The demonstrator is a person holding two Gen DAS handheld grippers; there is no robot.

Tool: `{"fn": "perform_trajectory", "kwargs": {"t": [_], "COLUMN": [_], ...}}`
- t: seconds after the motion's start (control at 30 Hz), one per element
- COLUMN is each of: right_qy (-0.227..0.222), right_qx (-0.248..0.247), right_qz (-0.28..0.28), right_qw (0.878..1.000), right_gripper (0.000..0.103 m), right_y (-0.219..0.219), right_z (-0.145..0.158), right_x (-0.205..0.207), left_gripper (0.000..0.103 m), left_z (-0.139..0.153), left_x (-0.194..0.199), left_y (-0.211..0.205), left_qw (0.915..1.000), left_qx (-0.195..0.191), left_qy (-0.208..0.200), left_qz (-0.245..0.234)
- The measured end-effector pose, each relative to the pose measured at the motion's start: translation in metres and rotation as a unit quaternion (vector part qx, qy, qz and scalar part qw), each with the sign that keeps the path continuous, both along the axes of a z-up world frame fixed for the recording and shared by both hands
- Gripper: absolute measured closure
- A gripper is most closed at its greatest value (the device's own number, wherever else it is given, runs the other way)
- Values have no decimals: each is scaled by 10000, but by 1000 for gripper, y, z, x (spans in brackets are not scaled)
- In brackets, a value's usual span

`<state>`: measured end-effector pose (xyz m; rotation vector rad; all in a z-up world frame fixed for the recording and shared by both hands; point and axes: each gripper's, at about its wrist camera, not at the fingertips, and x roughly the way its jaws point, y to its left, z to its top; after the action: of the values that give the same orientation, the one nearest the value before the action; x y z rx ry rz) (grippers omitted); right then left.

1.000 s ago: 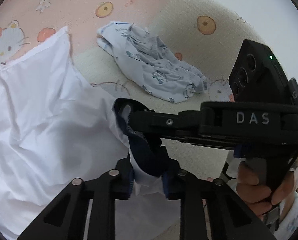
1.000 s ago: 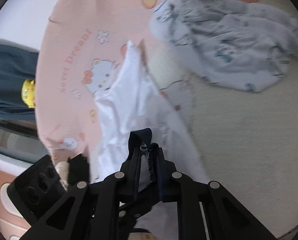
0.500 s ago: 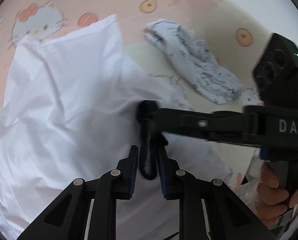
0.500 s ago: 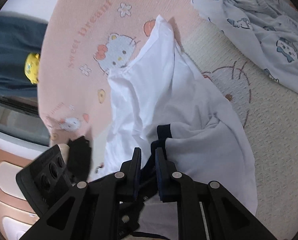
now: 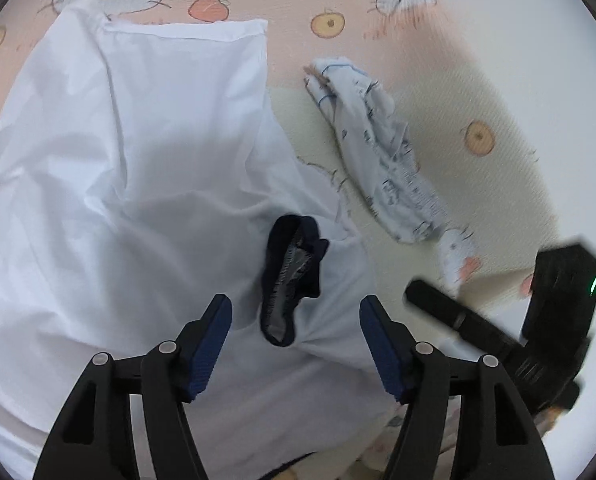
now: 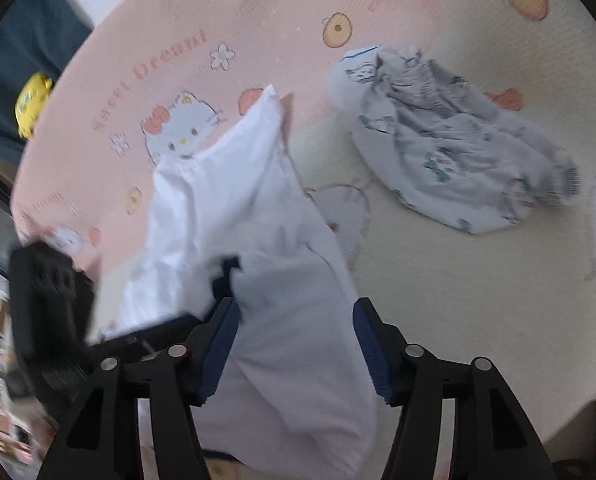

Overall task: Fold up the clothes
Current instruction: 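Open both grippers and release the folded sleeve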

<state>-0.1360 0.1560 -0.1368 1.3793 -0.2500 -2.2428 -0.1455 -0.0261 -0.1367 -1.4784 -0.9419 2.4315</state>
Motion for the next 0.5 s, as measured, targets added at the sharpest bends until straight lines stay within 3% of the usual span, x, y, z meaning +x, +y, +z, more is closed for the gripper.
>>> {"fn": "perform_trajectory", "kwargs": {"t": [0.23, 0.4, 0.5], "right_qy": [406, 321, 469], "right_qx": [590, 544, 650], "right_qz": [-112, -376, -257], "right_qw": [9974, 9973, 9965], "right_gripper": [37, 36, 36], "right_y": [22, 38, 34], "right_z": [-4, -23, -25], "right_x": [40, 55, 59], "left_gripper": [39, 39, 39], "left_z": [-7, -9, -10], "left_x": [1, 0, 0], "left_y": [6, 4, 8], "left_qw": [9999, 9993, 9994], "left_qx": [104, 327, 271], "left_qy": [-98, -126, -165], "left_qz": [9, 126, 126]}}
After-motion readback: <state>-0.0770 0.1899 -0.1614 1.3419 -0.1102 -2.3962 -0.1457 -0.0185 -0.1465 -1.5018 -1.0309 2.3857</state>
